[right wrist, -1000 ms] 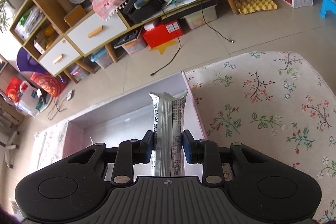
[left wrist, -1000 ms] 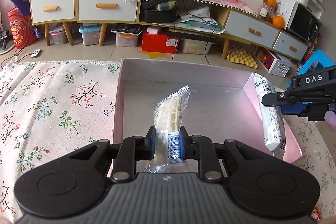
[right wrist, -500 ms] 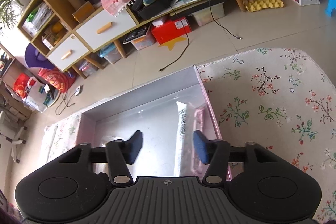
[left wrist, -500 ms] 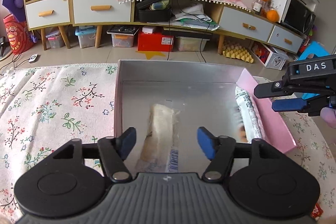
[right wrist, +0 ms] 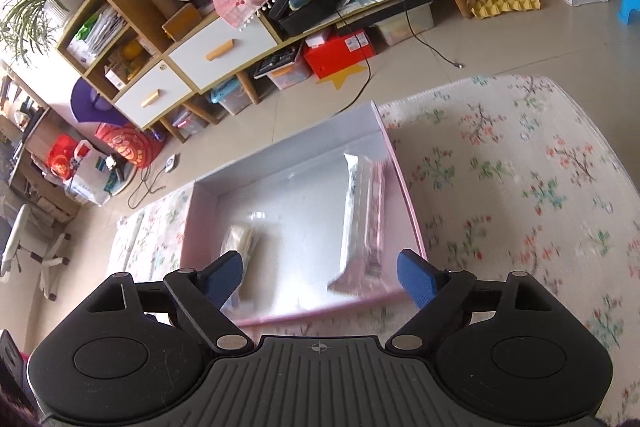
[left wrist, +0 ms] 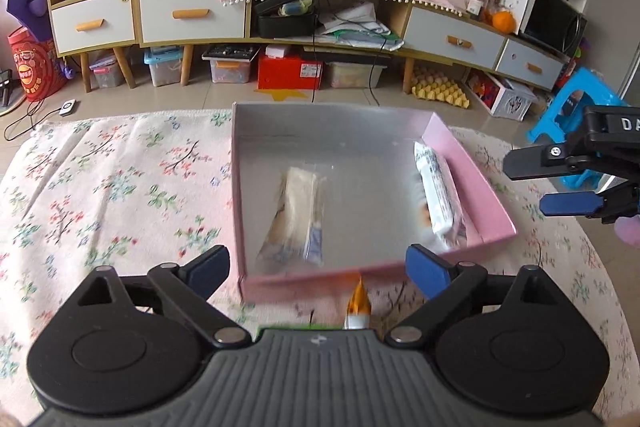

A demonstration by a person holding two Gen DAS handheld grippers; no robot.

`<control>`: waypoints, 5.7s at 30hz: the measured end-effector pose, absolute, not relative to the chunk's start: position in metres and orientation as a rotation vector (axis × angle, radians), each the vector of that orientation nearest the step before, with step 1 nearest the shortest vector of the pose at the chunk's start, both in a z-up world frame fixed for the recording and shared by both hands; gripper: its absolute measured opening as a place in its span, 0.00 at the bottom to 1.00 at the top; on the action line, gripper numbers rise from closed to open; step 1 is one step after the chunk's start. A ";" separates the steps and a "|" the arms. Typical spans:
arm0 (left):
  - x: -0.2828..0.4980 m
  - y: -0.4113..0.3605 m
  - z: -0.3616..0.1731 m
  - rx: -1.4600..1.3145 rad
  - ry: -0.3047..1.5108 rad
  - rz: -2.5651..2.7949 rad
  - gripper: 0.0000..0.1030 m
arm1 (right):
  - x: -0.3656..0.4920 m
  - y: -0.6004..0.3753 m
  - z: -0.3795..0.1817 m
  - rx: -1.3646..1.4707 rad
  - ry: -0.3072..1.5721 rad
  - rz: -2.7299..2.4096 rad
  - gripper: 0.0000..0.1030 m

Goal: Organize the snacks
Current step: 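Grasp the green packet with left tool while right tool grasps blue-labelled bread roll, then carry both held snacks into the pink box and open both tools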

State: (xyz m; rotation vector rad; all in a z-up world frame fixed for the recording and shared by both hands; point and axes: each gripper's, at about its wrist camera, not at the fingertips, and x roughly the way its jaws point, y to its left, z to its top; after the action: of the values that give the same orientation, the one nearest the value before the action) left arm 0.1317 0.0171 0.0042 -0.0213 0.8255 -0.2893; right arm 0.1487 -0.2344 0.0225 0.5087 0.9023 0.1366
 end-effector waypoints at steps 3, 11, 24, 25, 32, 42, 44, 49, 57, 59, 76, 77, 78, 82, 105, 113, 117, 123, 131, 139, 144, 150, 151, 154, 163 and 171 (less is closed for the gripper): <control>0.125 0.020 0.006 -0.018 0.842 -0.274 0.94 | 0.134 -0.236 0.022 0.503 0.910 0.131 0.85; 0.103 0.027 0.007 -0.043 0.887 -0.234 0.99 | 0.098 -0.237 0.013 0.466 0.949 0.102 0.86; 0.087 0.055 -0.008 -0.165 0.938 -0.256 0.93 | 0.067 -0.212 -0.001 0.407 1.004 0.190 0.86; 0.087 0.057 -0.010 -0.181 0.942 -0.258 0.91 | 0.067 -0.209 -0.002 0.404 1.007 0.196 0.86; 0.089 0.065 -0.024 -0.242 0.989 -0.279 0.67 | 0.071 -0.193 -0.009 0.386 1.027 0.212 0.86; 0.090 0.064 -0.033 -0.262 1.022 -0.286 0.52 | 0.079 -0.176 -0.022 0.355 1.038 0.187 0.84; 0.091 0.063 -0.034 -0.256 1.026 -0.285 0.51 | 0.080 -0.173 -0.024 0.341 1.038 0.180 0.84; 0.092 0.060 -0.037 -0.250 1.036 -0.285 0.47 | 0.082 -0.166 -0.030 0.315 1.044 0.160 0.80; 0.091 0.057 -0.039 -0.228 1.039 -0.286 0.46 | 0.084 -0.163 -0.037 0.291 1.049 0.135 0.73; 0.092 0.055 -0.039 -0.219 1.038 -0.285 0.46 | 0.084 -0.163 -0.038 0.287 1.047 0.131 0.70; 0.090 0.048 -0.035 -0.169 1.017 -0.283 0.39 | 0.082 -0.169 -0.026 0.254 1.027 0.126 0.29; 0.090 0.049 -0.034 -0.172 1.014 -0.282 0.39 | 0.081 -0.171 -0.026 0.256 1.027 0.124 0.29; 0.090 0.050 -0.033 -0.174 1.013 -0.279 0.39 | 0.082 -0.172 -0.025 0.258 1.026 0.122 0.29; 0.086 0.051 -0.030 -0.170 1.013 -0.267 0.38 | 0.081 -0.178 -0.023 0.280 1.029 0.125 0.28; 0.081 0.056 -0.006 -0.206 0.940 -0.283 0.38 | 0.079 -0.194 -0.001 0.370 1.001 0.183 0.23; 0.083 0.052 -0.009 -0.193 0.958 -0.288 0.38 | 0.088 -0.179 -0.015 0.343 1.015 0.198 0.51; 0.084 0.050 -0.011 -0.189 0.962 -0.285 0.38 | 0.096 -0.167 -0.025 0.280 1.016 0.176 0.51; 0.084 0.047 -0.013 -0.173 0.966 -0.277 0.38 | 0.103 -0.157 -0.041 0.216 1.034 0.137 0.41; 0.083 0.045 -0.008 -0.150 0.942 -0.269 0.38 | 0.099 -0.160 -0.034 0.225 1.033 0.125 0.30; 0.087 0.043 0.008 -0.171 0.888 -0.288 0.38 | 0.093 -0.176 -0.008 0.302 0.977 0.131 0.30; 0.104 0.031 0.024 -0.155 0.838 -0.304 0.38 | 0.107 -0.186 0.016 0.360 0.928 0.146 0.30; 0.146 0.013 0.022 -0.147 0.874 -0.352 0.39 | 0.145 -0.190 0.027 0.390 0.890 0.145 0.30; 0.154 0.009 0.019 -0.140 0.883 -0.353 0.39 | 0.151 -0.191 0.026 0.398 0.890 0.149 0.30; 0.175 -0.002 0.006 -0.126 0.905 -0.355 0.39 | 0.174 -0.195 0.018 0.424 0.895 0.160 0.30; 0.215 -0.021 -0.027 -0.069 0.927 -0.338 0.39 | 0.229 -0.204 -0.013 0.414 0.916 0.132 0.31; 0.230 -0.031 -0.030 0.014 0.895 -0.326 0.39 | 0.253 -0.208 -0.024 0.393 0.905 0.109 0.31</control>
State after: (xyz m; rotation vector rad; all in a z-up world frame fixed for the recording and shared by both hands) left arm 0.2298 -0.0311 -0.0303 0.0142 0.8948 -0.3256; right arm 0.2526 -0.2082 -0.0238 0.3927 0.9046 0.1093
